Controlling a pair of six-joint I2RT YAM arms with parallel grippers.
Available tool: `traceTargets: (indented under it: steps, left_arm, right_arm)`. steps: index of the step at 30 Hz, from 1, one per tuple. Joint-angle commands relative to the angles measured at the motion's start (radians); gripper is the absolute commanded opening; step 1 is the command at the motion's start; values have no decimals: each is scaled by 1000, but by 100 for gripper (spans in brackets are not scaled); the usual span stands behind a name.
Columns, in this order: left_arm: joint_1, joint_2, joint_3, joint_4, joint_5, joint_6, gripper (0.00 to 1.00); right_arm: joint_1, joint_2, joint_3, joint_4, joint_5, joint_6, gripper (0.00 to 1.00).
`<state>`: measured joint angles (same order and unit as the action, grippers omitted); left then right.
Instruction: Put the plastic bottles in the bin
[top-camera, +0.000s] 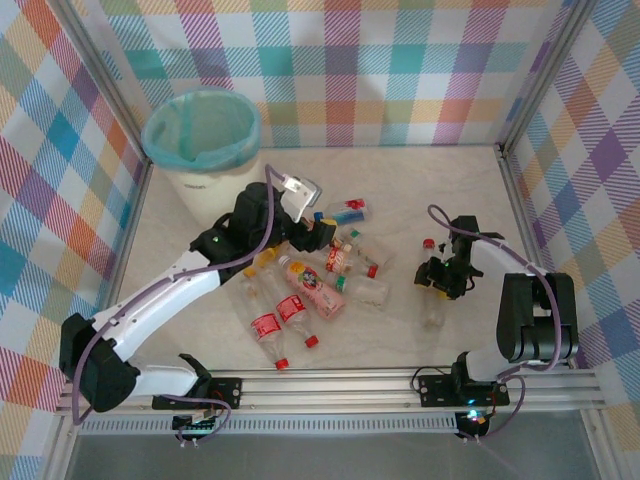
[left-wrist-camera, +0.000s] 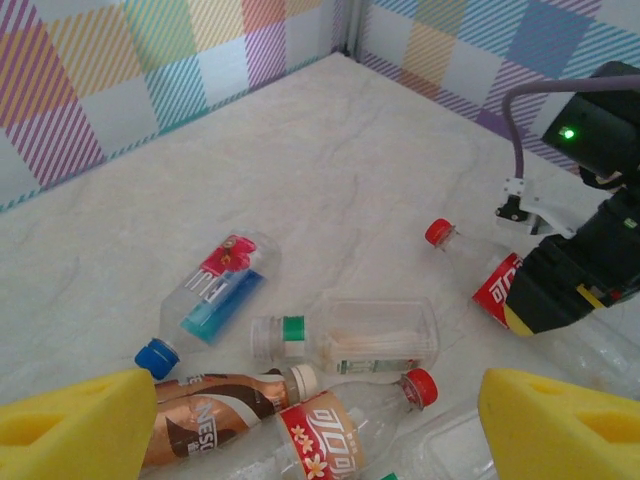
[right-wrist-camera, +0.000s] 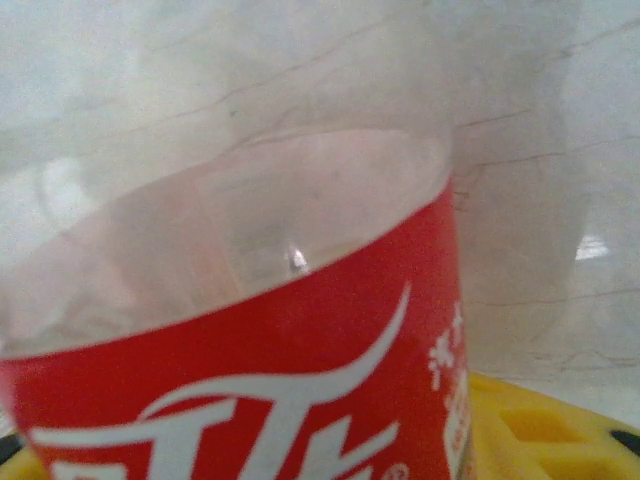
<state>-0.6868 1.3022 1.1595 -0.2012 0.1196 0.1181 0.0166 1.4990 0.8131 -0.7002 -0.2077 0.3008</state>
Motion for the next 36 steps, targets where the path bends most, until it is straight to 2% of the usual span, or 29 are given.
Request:
traceTargets:
  steps: [1,7,11,14,17,24,29,33,36]
  left_arm:
    - [-13,38,108,-119,-47,-50,84]
    - [-13,126,258,-262,9,-147,84]
    - [-13,203,353,-321,36,-276,84]
    - [-11,262,399,-312,167,-326,83]
    - [-10,308,431,-285,251,-367,81]
    - [3,358,479,-190,423,-463,78]
    - [15,343,458,-136,470,-505,76]
    - [23,318,414,-44,482,-550,79]
    - [23,316,405,-15,491,-563,75]
  right_arm:
    - [20,-46,8,13,-72,-8,53]
    - [74,-192,17,36,-137,-10,52]
    - [141,-333,42,99,-208,-33,51]
    - [211,-411,60,160,-235,-51,51]
    - [260,-453,66,238,-290,-57,51]
    - [348,-461,93,316,-309,-78,50]
    - [365,-436,100,320,-298,-76,49]
    - [383,-428,101,333,-310,-73,49]
    - [403,-422,105,342,-324,-78,49]
